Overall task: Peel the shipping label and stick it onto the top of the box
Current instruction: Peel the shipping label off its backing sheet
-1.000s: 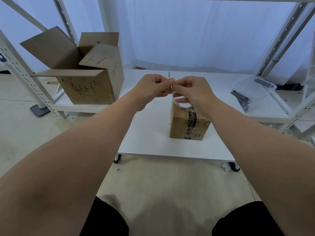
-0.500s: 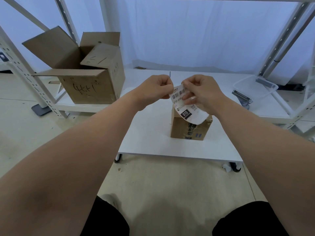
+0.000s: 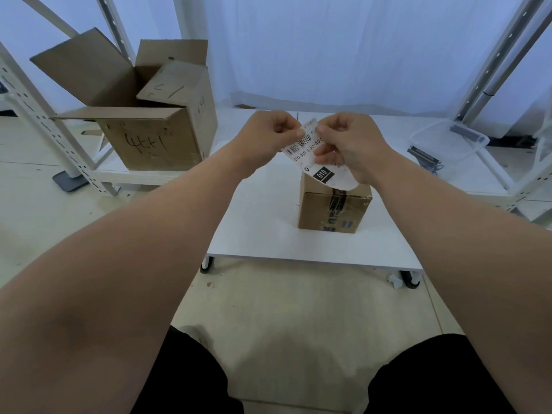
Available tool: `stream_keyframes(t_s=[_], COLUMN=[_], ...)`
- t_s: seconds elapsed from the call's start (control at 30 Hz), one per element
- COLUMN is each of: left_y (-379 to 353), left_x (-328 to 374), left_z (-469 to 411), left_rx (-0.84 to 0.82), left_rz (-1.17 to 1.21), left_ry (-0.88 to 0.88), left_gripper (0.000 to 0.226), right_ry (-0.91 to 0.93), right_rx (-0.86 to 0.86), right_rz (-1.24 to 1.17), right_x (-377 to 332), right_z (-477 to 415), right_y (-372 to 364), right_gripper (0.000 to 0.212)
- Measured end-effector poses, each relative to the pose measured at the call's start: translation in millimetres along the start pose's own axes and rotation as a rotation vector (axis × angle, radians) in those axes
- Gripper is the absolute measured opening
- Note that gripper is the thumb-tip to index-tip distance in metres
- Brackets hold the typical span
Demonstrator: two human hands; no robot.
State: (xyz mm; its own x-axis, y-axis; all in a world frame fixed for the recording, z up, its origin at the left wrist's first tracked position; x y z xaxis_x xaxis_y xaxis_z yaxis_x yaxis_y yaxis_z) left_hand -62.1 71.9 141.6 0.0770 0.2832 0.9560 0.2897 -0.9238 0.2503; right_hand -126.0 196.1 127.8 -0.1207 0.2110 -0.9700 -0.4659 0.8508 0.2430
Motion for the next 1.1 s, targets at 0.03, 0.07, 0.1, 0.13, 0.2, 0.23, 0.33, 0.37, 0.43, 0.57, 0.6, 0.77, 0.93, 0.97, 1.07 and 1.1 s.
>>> stream_keyframes(t_s=[0.03,0.07,0.1,0.13,0.2,0.23,0.33,0.37,0.43,0.57,0.6,0.77,0.93,0.97,1.07,1.1], left_y=[1.0,1.4,1.3,0.6,-0.4,-0.9,-4.1,-4.4,-3.4,-3.0,-3.6,-4.8,-8.0,-8.2,-6.0,-5.2], left_x=[-1.1,-2.8,-4.5,-5.9,-6.5,-6.1,-5.4,-6.0,-7.5,-10.0,-10.9,-13.6,-14.3,-14.8,-16.8,-17.5], left_z=[0.3,0.1,-0.4,-0.9,-1.6,-1.8,-1.9,-1.9,-2.0,-0.8,-0.3,1.9,3.2,3.3,2.5,2.3], left_rx=[0.002,0.000,-0.007,-0.017,-0.025,-0.027,-0.048,-0.053,-0.057,-0.086,-0.095,-0.113,-0.142,-0.143,-0.121,-0.117], left_rz=[0.002,-0.004,-0.016,-0.027,-0.030,-0.014,0.034,0.041,0.049,0.077,0.078,0.063,0.039,0.030,-0.004,-0.013], left_ry=[0.009,0.020,0.032,0.041,0.048,0.049,0.053,0.057,0.069,0.098,0.106,0.123,0.134,0.137,0.145,0.149], left_gripper=[0.012,0.013,0.015,0.017,0.016,0.014,0.010,0.011,0.011,0.012,0.011,0.012,0.014,0.013,0.010,0.010], right_ry=[-0.007,-0.006,0.008,0.030,0.084,0.110,0.161,0.172,0.197,0.212,0.209,0.193,0.166,0.159,0.149,0.151], right_rx=[0.007,0.016,0.023,0.028,0.030,0.031,0.032,0.028,0.023,0.007,-0.003,-0.032,-0.066,-0.077,-0.114,-0.125], right_rz=[0.014,0.035,0.066,0.111,0.204,0.245,0.336,0.354,0.376,0.378,0.379,0.365,0.352,0.357,0.385,0.398], right_x=[1.2,2.1,1.5,0.3,-3.4,-4.9,-9.7,-11.3,-14.7,-15.8,-14.9,-12.8,-9.1,-8.2,-5.0,-4.5], right_z=[0.0,-0.5,-1.0,-1.1,-0.9,-0.9,0.6,1.7,3.4,4.9,5.1,6.8,5.7,5.8,6.9,7.4], right_y=[1.1,2.6,4.0,4.7,3.8,2.4,-2.3,-4.0,-6.7,-6.9,-7.1,-8.5,-11.7,-12.8,-16.4,-17.4], right_gripper=[0.006,0.008,0.009,0.010,0.010,0.010,0.011,0.012,0.013,0.012,0.012,0.013,0.012,0.012,0.010,0.011])
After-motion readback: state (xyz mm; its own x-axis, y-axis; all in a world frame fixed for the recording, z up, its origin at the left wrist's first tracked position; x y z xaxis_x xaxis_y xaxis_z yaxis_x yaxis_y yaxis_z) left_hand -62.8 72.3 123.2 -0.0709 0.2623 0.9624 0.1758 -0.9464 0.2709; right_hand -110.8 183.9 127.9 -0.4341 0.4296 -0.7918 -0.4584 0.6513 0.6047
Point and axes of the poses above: each hand's wrist, its own z-axis away from the middle knuckle, its own y-axis out of the back of the hand, x = y × z, the point moved 10 cm from there along -z, towards the middle knuckle, and after that the axes turned 8 degrees about z, right-handed, at the moved point
